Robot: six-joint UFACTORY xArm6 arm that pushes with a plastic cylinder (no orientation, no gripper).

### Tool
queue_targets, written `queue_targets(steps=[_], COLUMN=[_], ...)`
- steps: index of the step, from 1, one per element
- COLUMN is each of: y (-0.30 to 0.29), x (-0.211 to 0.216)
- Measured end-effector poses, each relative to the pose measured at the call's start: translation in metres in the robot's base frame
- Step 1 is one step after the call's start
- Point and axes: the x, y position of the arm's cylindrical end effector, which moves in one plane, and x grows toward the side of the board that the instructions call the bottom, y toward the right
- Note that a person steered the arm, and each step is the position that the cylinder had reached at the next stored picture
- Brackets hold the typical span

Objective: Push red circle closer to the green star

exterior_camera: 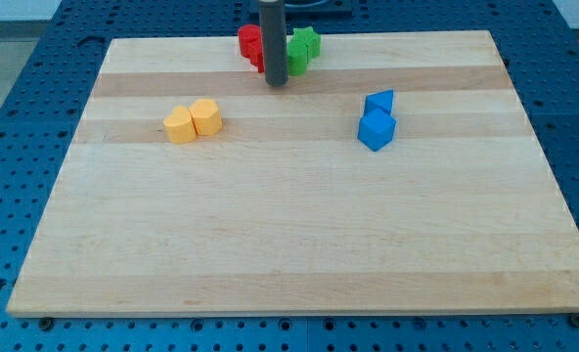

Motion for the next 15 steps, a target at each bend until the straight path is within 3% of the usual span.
queue_targets(steps=[1, 2, 3, 4, 6, 10, 15], y=[-0.039, -0.096, -0.139, -0.144, -0.119, -0.053, -0.035], x=[0.02, 0.005, -0.031, -0.07, -0.109, -0.109, -0.109])
